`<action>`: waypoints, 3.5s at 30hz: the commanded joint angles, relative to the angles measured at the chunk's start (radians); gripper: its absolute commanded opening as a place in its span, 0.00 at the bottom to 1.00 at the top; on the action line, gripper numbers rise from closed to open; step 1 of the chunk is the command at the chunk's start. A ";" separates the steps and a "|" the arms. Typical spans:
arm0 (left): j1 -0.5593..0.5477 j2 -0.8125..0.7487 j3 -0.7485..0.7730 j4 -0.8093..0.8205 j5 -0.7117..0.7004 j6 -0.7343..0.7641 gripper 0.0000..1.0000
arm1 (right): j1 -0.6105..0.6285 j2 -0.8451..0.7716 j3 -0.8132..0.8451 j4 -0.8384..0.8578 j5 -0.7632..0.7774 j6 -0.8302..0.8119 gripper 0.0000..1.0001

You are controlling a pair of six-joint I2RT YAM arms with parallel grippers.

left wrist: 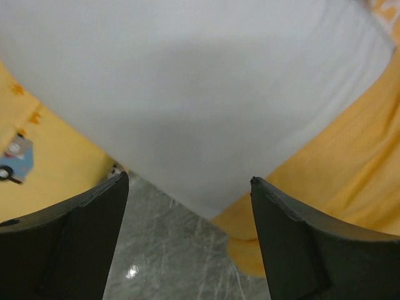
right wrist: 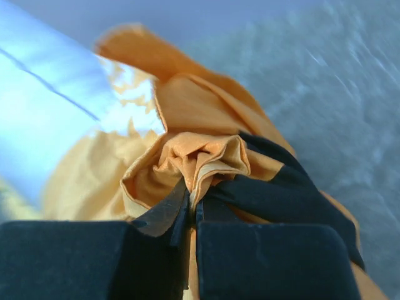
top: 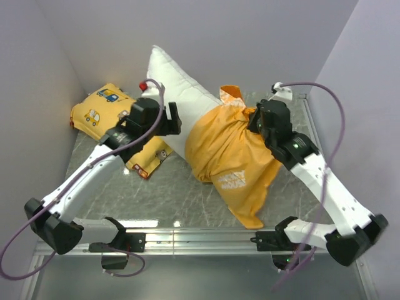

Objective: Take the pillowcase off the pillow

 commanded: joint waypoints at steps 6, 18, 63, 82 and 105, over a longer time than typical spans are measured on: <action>0.001 0.104 -0.183 0.300 0.035 -0.118 0.88 | -0.202 0.172 -0.110 0.120 -0.086 0.014 0.00; 0.020 0.449 -0.040 0.451 -0.003 -0.226 0.99 | -0.210 0.254 -0.044 0.083 -0.095 -0.038 0.36; -0.071 0.242 0.273 0.558 -0.268 0.007 0.00 | -0.128 0.102 -0.132 0.016 -0.058 -0.008 0.00; 0.264 -0.199 -0.363 0.400 -0.095 -0.335 0.01 | -0.354 -0.010 -0.431 0.232 -0.376 0.042 0.22; 0.264 -0.288 -0.621 0.403 -0.012 -0.410 0.00 | -0.145 0.652 0.350 0.079 -0.362 -0.101 0.87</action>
